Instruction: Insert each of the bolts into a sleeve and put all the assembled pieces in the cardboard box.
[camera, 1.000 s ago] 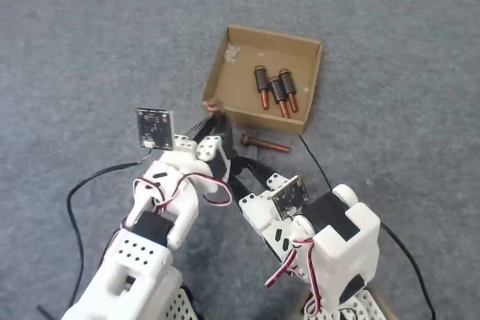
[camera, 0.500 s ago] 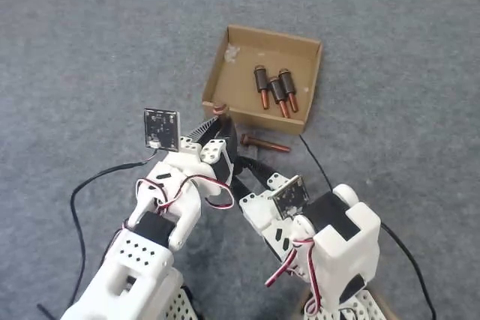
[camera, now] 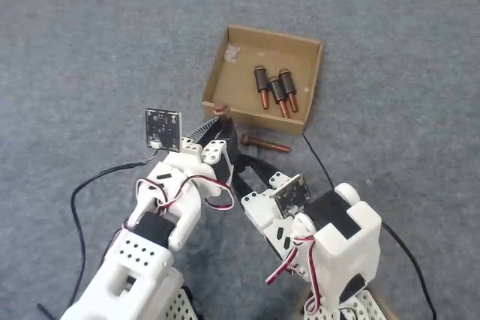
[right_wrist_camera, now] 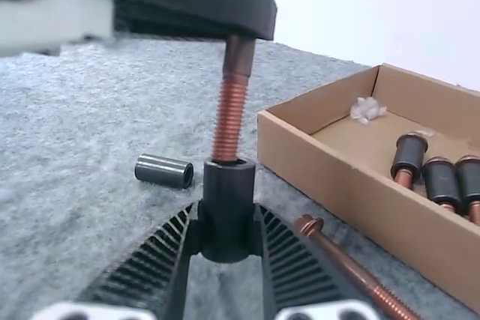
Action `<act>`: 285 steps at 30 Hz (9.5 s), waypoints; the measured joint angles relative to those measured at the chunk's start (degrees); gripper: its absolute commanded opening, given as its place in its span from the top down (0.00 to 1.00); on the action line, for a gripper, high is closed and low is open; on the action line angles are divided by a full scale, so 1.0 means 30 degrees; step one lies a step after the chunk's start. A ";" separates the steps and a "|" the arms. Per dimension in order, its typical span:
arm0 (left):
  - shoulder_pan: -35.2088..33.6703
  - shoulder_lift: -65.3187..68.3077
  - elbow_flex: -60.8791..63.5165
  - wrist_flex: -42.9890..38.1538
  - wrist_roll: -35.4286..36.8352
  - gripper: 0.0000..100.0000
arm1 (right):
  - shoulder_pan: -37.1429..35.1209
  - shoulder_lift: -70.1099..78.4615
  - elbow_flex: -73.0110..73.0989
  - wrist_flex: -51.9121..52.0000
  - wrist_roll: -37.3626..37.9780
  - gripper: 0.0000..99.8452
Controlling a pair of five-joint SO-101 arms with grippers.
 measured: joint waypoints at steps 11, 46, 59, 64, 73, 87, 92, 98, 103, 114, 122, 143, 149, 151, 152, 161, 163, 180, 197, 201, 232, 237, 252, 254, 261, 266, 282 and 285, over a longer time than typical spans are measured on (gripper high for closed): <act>0.0850 -0.0059 0.0029 -0.0059 -0.0147 0.99 | 0.0381 0.0029 -0.0029 -0.0117 0.0117 0.99; 0.1319 0.0176 0.1963 -0.1934 -0.3136 0.97 | 0.0879 0.0000 -0.0059 -0.0352 0.0088 0.99; 0.1172 0.0205 0.1963 -0.1758 -0.3223 0.71 | 0.1172 0.0000 0.0000 -0.0352 0.0088 0.99; 0.0088 0.0176 0.1934 -0.1758 -0.3223 0.70 | 0.1729 0.0029 -0.0029 -0.0352 0.0088 0.99; -0.0703 0.0176 0.1934 -0.1758 -0.2520 0.70 | 0.1758 0.0000 0.0000 -0.0381 0.0088 0.99; -0.4923 0.0176 -0.0703 -0.0938 0.1172 0.71 | 0.1788 0.0000 0.0000 -0.0381 0.0088 0.99; -0.5070 0.0176 -0.1436 0.0762 0.1348 0.71 | 0.1963 0.0000 0.0000 -0.0381 0.0088 0.99; -0.5070 0.3429 -0.2813 0.0821 0.1348 0.71 | 0.2286 0.0000 -0.0029 -0.0381 0.0088 0.99; -0.5070 0.9231 -0.5333 0.0821 0.1348 0.71 | 0.2315 0.0000 -0.0059 -0.0381 0.0088 0.99; -0.5070 1.4593 -0.7560 0.0821 0.1143 0.71 | 0.2696 0.0000 -0.0059 -0.0381 0.0147 1.00; -0.5099 1.4593 -0.7560 0.0821 0.0205 0.71 | 0.4161 -0.3751 0.0821 0.0586 0.0176 1.00; -0.5099 1.4769 -0.7941 0.0821 -0.1143 0.99 | 0.6945 -1.5883 0.0908 1.5209 0.0205 0.99; -0.5099 1.4769 -0.7941 0.0821 -0.1289 0.99 | 0.8967 -1.7231 -0.2286 2.2916 0.0264 0.99; -0.5099 1.4769 -0.7941 0.0821 -0.1289 0.99 | 0.9758 -1.7319 -0.3985 2.6051 0.0264 0.99; -0.5099 1.4769 -0.7941 0.0821 -0.1289 0.99 | 1.0081 -1.7319 -0.4835 2.7516 0.0264 0.99; -0.5099 1.4769 -0.7941 0.0821 -0.1289 0.99 | 1.0227 -1.7319 -0.9231 3.2762 0.0352 0.99; -0.5275 1.4769 -0.7941 0.0821 -0.1407 0.99 | 1.0315 -1.7026 -1.0168 3.2791 0.0850 0.99; -0.5802 1.4769 -0.8264 0.0821 -0.1289 0.98 | 1.0315 -0.4396 -2.2007 3.6630 0.1788 0.99; -0.5773 1.4769 -0.8264 0.0821 -0.1289 0.98 | 0.9553 0.4396 -3.8447 4.9289 0.0703 0.99; -0.5802 1.4769 -0.8264 0.0821 -0.1289 0.98 | 0.9260 0.6681 -4.1817 5.1194 0.0674 0.99; -0.5773 1.4769 -0.8264 0.0821 -0.1993 0.98 | 0.9612 1.1868 -4.8322 5.4447 0.0615 0.90; -0.5832 1.4769 -0.8264 0.0821 -0.1993 0.98 | 0.9905 1.1868 -4.9495 5.5297 0.0615 0.99; -1.0842 1.4769 -1.0286 0.1963 -0.1993 0.99 | 0.8440 1.1868 -5.7114 6.4322 0.0615 0.99; -1.1722 1.4799 -1.0872 0.2901 -0.1993 0.99 | 0.8264 1.1868 -5.7172 6.4322 0.0733 0.99; -1.2864 1.6703 -1.2425 0.3253 -0.1905 0.99 | 0.7004 1.1399 -5.6205 6.4322 0.2315 0.99; -1.4418 1.9663 -1.5033 0.4190 0.0791 0.99 | 0.5304 0.8879 -5.2308 6.4352 0.3546 0.99; -1.6791 2.4088 -1.9956 0.7267 0.4835 0.98 | 0.0498 0.6007 -4.8147 6.4352 0.9436 0.99; -1.6791 2.4088 -1.9956 0.7267 0.4835 0.98 | -0.0117 0.6799 -4.8147 6.4352 1.1429 0.94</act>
